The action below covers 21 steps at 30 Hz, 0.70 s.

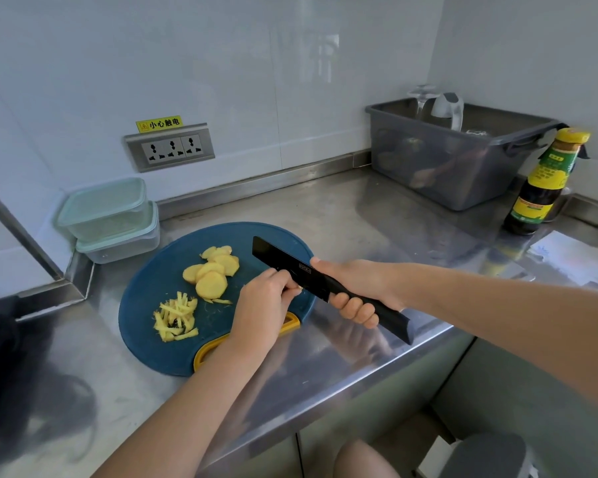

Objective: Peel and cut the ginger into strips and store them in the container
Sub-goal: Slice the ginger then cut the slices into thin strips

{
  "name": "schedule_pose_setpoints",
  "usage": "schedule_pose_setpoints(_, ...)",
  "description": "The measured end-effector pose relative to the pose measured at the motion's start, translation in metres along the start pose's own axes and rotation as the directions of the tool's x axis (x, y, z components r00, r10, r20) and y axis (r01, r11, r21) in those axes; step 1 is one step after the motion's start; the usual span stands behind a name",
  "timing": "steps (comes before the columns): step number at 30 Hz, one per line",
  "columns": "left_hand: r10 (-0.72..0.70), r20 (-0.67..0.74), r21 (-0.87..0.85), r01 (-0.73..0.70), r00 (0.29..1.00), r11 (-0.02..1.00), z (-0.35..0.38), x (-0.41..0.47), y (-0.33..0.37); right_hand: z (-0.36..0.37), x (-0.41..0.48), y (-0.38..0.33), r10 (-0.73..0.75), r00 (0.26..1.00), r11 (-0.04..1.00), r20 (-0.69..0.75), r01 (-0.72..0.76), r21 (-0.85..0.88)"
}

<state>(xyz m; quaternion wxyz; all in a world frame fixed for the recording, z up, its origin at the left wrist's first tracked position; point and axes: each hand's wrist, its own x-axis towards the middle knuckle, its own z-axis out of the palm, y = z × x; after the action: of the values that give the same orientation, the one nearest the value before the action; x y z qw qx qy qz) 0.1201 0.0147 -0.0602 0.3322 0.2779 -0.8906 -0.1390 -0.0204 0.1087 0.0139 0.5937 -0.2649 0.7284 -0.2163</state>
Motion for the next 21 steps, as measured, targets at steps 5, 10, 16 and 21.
schedule_pose_setpoints(5,0.008,-0.007,-0.006,-0.008,1.000,1.000,0.000,0.001,0.000,0.006,0.001,0.001,0.014,0.999,1.000,-0.037,-0.014,0.023)
schedule_pose_setpoints(10,0.016,-0.007,-0.010,-0.016,1.000,1.000,0.002,0.001,-0.001,0.013,0.004,-0.001,0.050,0.996,0.999,-0.077,-0.050,0.008)
schedule_pose_setpoints(16,0.007,-0.010,-0.007,-0.007,1.000,1.000,0.004,0.002,-0.003,0.017,0.010,-0.004,0.080,0.993,0.996,-0.090,-0.082,-0.028)
schedule_pose_setpoints(21,0.004,-0.014,-0.039,-0.004,1.000,0.999,0.002,0.000,-0.005,0.003,0.013,0.005,0.030,0.999,0.985,0.023,-0.034,0.172)
